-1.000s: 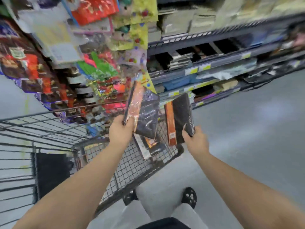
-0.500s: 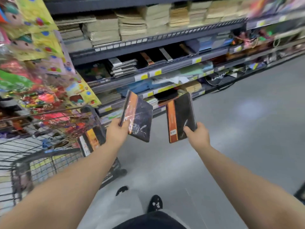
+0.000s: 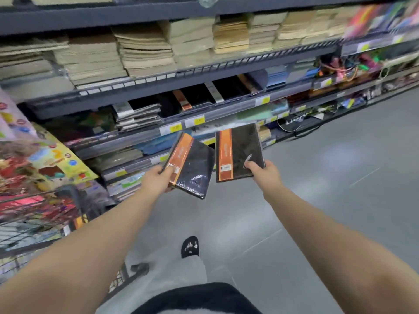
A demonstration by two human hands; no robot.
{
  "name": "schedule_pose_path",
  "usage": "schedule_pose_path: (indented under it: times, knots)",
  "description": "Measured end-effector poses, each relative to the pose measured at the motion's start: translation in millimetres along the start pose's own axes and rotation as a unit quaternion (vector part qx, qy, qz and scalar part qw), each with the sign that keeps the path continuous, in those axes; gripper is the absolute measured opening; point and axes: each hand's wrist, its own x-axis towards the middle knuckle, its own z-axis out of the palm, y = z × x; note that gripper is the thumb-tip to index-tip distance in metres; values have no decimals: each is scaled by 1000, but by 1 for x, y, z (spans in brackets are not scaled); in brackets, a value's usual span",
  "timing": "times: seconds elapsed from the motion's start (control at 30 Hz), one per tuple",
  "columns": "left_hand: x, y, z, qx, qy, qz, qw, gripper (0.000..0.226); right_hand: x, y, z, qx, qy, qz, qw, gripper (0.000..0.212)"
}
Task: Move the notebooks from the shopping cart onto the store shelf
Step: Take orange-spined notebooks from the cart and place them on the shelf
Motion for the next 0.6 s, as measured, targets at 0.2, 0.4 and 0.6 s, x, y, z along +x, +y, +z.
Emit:
schedule_pose_path:
  times: [0.2,0.4,0.6]
  knots:
    - [46,34,14,-29,0,-33,999,11,72,-37,24,50,-55,20,997,14]
    - [84,36,17,-2,50,-71,996,12,140,-65,63,88,-151,76,982,6]
    - [101,35,29,-36,125,-125,984,19,204,-93,100,117,-228,150,955,14]
